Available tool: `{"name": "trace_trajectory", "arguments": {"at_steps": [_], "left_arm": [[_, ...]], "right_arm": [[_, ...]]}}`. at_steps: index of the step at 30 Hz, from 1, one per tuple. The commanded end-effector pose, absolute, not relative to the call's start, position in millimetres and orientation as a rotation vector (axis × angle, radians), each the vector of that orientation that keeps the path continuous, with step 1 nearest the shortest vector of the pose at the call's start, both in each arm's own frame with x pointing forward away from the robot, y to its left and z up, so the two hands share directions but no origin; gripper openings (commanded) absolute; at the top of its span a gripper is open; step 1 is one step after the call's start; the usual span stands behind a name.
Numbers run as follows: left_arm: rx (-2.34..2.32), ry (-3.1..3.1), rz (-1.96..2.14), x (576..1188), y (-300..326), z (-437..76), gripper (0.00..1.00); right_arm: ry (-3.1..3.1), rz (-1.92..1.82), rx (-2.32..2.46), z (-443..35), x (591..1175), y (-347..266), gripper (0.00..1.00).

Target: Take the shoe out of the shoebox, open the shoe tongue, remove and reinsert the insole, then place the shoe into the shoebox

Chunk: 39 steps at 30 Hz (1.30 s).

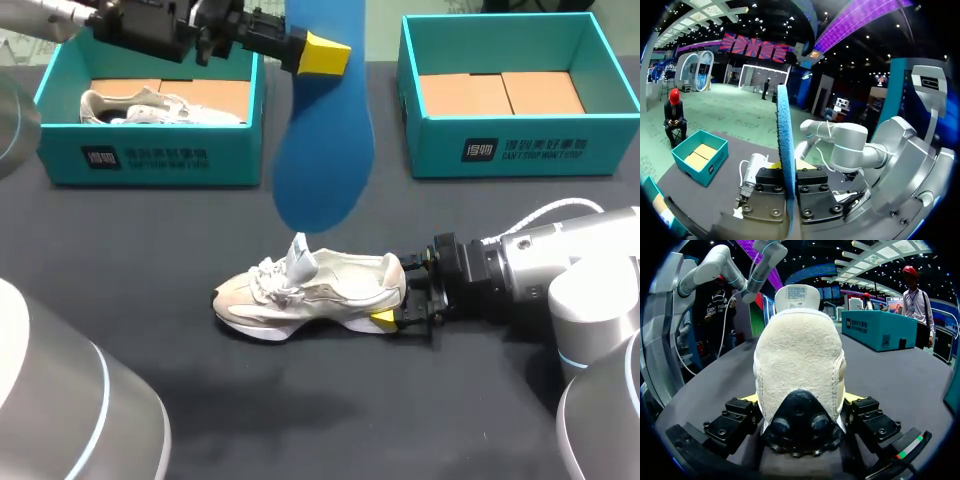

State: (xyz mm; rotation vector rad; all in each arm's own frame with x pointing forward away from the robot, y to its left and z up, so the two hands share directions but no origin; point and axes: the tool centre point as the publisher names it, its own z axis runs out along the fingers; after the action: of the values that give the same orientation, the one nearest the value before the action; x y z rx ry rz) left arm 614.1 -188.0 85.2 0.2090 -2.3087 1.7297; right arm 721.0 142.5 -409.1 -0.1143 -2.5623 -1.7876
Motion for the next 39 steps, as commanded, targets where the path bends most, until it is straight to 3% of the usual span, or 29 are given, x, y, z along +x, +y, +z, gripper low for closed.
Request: {"name": "trace_trajectory", "arguments": {"at_steps": [1, 37, 38, 39], "left_arm": [[0.250, -2.289, 1.774, 603, -170, 73, 0.00], [0.282, -2.217, 1.764, 601, -170, 76, 0.00], [0.282, -2.217, 1.764, 601, -170, 76, 0.00], [0.282, -2.217, 1.764, 601, -170, 76, 0.00]], "right_arm": [[-2.566, -1.782, -0.115, -410, 720, 143, 0.00], [-2.571, -1.763, -0.140, -411, 720, 137, 0.00], [-2.572, -1.763, -0.147, -411, 719, 135, 0.18], [-2.577, -1.751, -0.156, -411, 718, 133, 0.43]]}}
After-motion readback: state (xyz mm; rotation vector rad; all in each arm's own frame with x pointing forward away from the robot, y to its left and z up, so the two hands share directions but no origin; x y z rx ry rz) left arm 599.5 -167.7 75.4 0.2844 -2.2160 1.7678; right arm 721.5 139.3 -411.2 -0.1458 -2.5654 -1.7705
